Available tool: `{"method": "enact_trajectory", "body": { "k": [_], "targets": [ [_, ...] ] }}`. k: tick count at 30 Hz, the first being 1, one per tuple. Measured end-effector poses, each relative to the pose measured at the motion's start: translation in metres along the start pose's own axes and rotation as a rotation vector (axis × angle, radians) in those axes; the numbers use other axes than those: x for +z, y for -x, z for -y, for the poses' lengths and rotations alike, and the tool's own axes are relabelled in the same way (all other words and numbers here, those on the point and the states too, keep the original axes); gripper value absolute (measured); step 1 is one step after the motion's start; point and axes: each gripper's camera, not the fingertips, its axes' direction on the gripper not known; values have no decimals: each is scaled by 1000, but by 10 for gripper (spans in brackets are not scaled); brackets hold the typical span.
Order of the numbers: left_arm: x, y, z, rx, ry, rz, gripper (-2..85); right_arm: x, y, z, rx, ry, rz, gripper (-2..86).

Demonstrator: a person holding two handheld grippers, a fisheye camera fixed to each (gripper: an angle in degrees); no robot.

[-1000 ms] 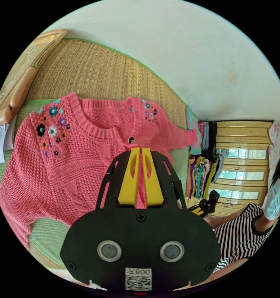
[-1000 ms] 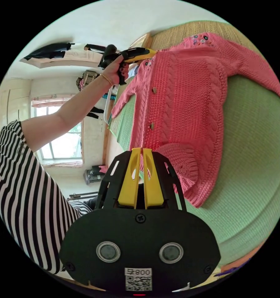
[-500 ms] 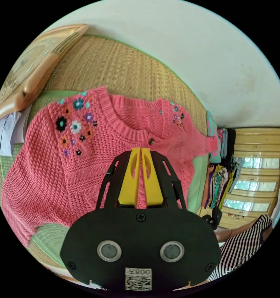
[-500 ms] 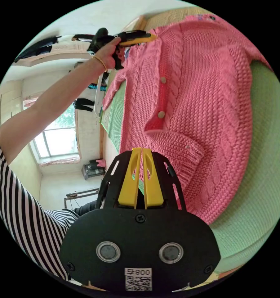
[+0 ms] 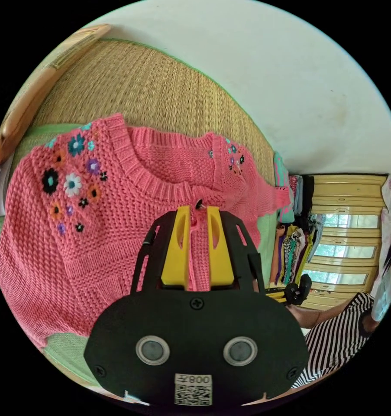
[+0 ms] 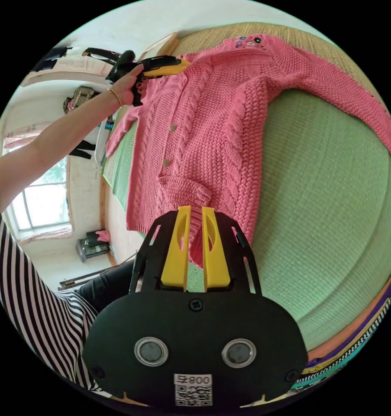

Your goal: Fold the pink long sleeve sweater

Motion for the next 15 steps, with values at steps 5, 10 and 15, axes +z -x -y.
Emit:
{"method": "enact_trajectory", "body": {
  "k": [5,10,15],
  "targets": [
    [4,-8,-7,29,12,41,37,45,-3,7,19,91,-26,62],
    [-2,-18,-17,62,27,83,31,66,-5,11,13,113,-12,52],
    [-25,-22,-32,73,-41,59,28,60,-7,9,-68,111,37,30]
  ]
}}
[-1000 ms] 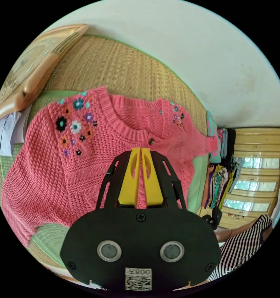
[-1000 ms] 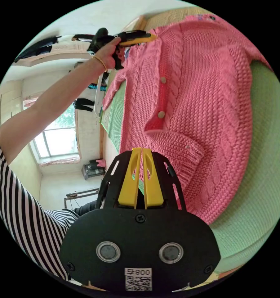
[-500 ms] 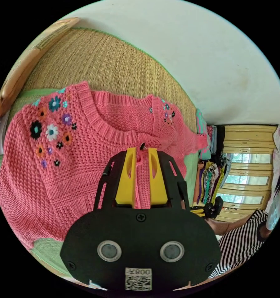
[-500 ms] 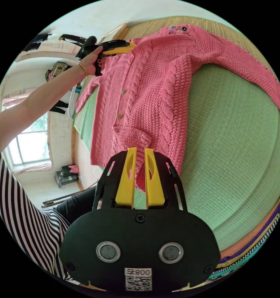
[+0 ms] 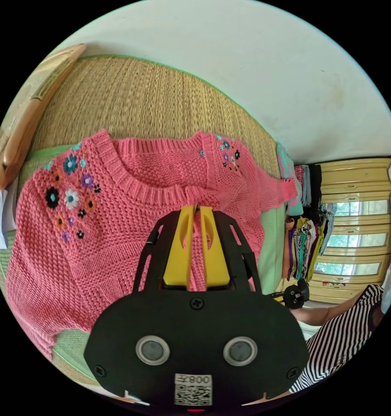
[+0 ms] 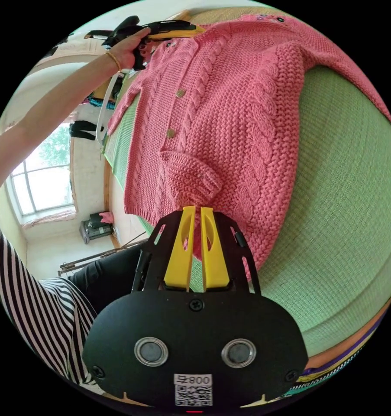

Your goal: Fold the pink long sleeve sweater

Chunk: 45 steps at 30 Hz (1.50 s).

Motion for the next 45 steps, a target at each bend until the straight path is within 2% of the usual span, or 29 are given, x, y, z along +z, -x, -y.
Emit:
{"method": "enact_trajectory", "body": {
  "k": [4,8,12,22,28,32,36,41,45],
  "targets": [
    [-18,6,-10,-22,-66,-25,28,-20,19,-9,-164,-51,19,22],
    [-20,14,-23,-54,-80,-14,28,-5,38,-11,-291,15,3,19],
    [-11,22,-36,-108,-88,-50,28,29,37,-10,-282,103,9,18],
    [-4,16,-55,-90,-29,36,31,67,40,-6,-305,275,37,4],
    [-27,2,-111,-66,-121,-34,39,42,34,-6,-230,209,38,4],
    [3,-33,-190,-2,79,-163,54,-17,-1,-5,-28,13,-136,10],
    [55,-82,-260,72,328,-211,62,-37,-23,0,71,-22,-246,28],
    [93,-114,-300,232,533,-59,52,-24,-24,6,96,40,-245,51],
    [75,-109,-340,175,557,-22,44,-23,-18,9,96,43,-243,57]
  ]
}}
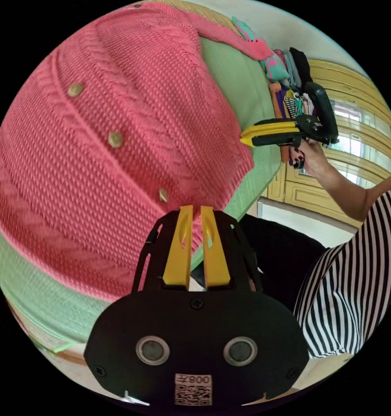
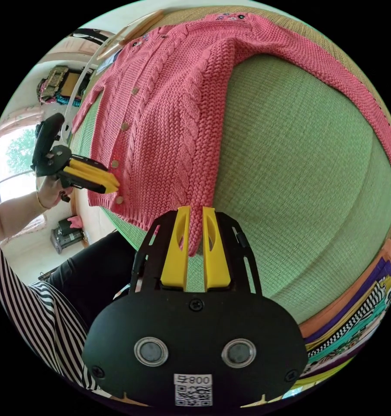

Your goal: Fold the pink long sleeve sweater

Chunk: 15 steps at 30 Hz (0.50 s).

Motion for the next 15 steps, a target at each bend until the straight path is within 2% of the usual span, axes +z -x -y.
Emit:
{"method": "enact_trajectory", "body": {
  "k": [6,11,15],
  "targets": [
    [-4,15,-39,-210,-126,-44,57,-9,14,5,-24,11,-41,63],
    [25,30,-43,-329,-133,-107,41,-19,26,8,-46,23,-118,55],
    [24,31,-49,-328,-136,-128,29,-27,39,9,-87,33,-191,40]
  ]
}}
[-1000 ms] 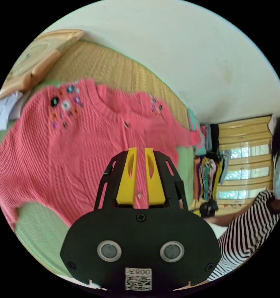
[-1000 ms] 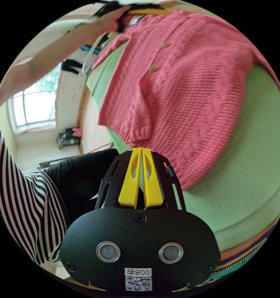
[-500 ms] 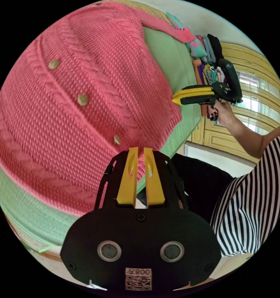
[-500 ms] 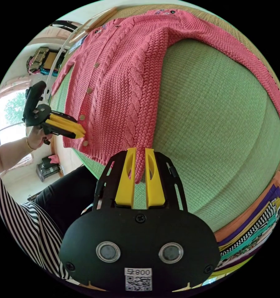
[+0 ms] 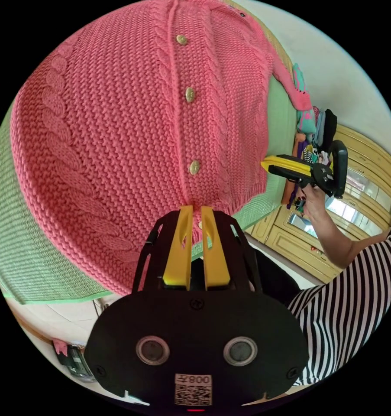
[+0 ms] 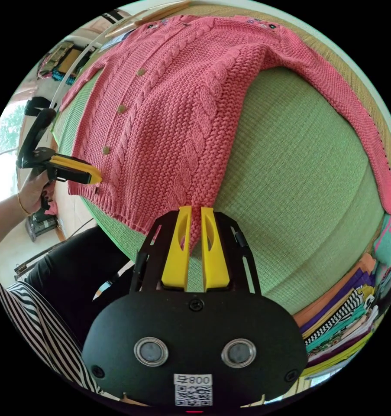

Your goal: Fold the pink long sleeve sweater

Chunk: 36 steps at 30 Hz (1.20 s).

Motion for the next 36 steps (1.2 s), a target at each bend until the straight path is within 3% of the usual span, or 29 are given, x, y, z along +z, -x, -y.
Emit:
{"method": "enact_trajectory", "body": {
  "k": [11,16,22,30,36],
  "targets": [
    [-10,-15,-17,65,-12,-128,19,-96,-40,-29,73,-86,242,12],
    [26,5,-10,26,62,-149,21,-79,-61,-38,166,9,339,12],
    [14,9,-14,28,32,-160,33,-81,-61,-44,228,40,381,11],
    [-45,17,6,21,-164,-138,31,-126,-71,-60,328,-35,443,4],
    [-104,13,83,143,-378,-80,23,-209,-67,-21,230,-320,476,1]
  ]
}}
